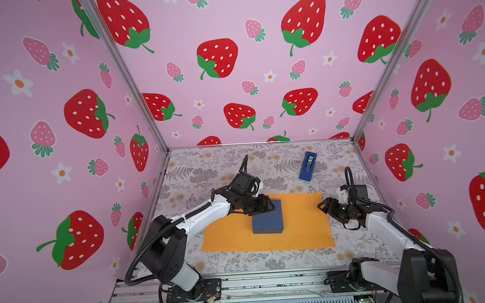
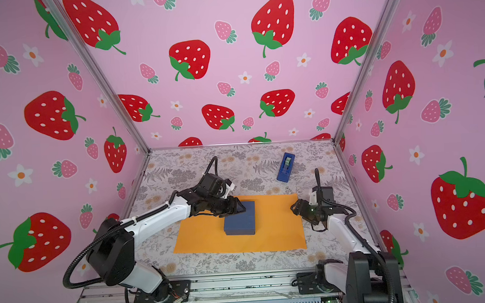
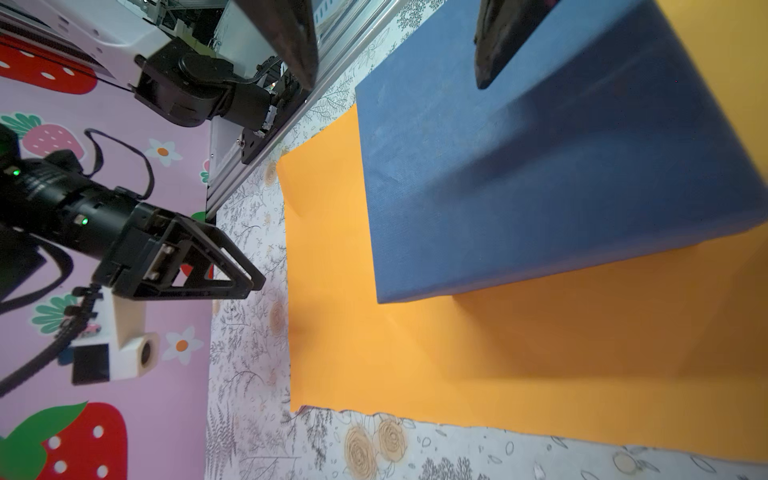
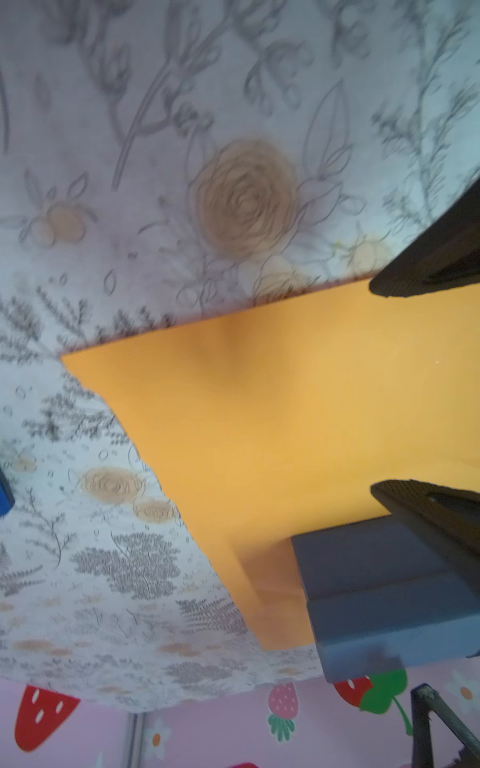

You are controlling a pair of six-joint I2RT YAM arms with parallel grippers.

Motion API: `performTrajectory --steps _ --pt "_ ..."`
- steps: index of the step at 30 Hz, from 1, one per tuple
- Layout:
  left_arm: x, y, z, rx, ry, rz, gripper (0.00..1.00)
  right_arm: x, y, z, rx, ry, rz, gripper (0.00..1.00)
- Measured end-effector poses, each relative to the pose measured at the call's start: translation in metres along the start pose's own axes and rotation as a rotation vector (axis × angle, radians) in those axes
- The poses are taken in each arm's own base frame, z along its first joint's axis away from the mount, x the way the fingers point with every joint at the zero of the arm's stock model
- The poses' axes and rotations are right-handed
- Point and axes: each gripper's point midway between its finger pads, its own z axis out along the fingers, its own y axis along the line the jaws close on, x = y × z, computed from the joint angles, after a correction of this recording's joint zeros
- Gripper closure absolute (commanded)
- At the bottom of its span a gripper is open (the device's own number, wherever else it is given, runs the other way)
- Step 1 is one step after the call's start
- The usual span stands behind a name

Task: Wrap the gift box in paper
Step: 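Release the box and move the right gripper to the paper edge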

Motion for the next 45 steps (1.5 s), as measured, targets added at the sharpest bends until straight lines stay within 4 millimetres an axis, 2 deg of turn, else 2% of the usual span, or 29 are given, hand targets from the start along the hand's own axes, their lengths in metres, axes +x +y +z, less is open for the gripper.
performTrajectory --steps 8,13,25,29,32,35,37,42,45 --pt "-0.001 0.003 0.006 -0.006 0.003 -0.032 0.39 0.040 -0.035 -0.002 0.095 0.018 0.071 0.27" --pt "0.000 0.009 0.011 -0.022 0.010 -0.046 0.39 0.042 -0.030 0.000 0.059 0.023 0.066 0.28" --pt "0.000 0.009 0.011 -0.020 0.006 -0.045 0.39 0.049 -0.009 0.005 -0.078 0.075 0.048 0.30" --pt "0.000 0.009 0.011 -0.020 0.006 -0.045 0.39 0.046 -0.002 0.002 -0.109 0.063 0.037 0.34" --pt "0.000 0.009 0.011 -0.020 0.006 -0.045 0.39 0.044 0.003 -0.002 -0.134 0.049 0.029 0.41" --pt "0.000 0.009 0.011 -0.020 0.006 -0.045 0.39 0.043 0.006 -0.003 -0.144 0.042 0.029 0.53" --pt "0.000 0.009 0.011 -0.020 0.006 -0.045 0.39 0.044 0.004 -0.003 -0.139 0.042 0.029 0.63" --pt "0.000 0.009 0.011 -0.019 0.007 -0.045 0.39 0.045 0.001 -0.003 -0.122 0.042 0.027 0.76" --pt "0.000 0.009 0.011 -0.019 0.007 -0.045 0.39 0.045 0.001 -0.003 -0.123 0.038 0.019 0.92"
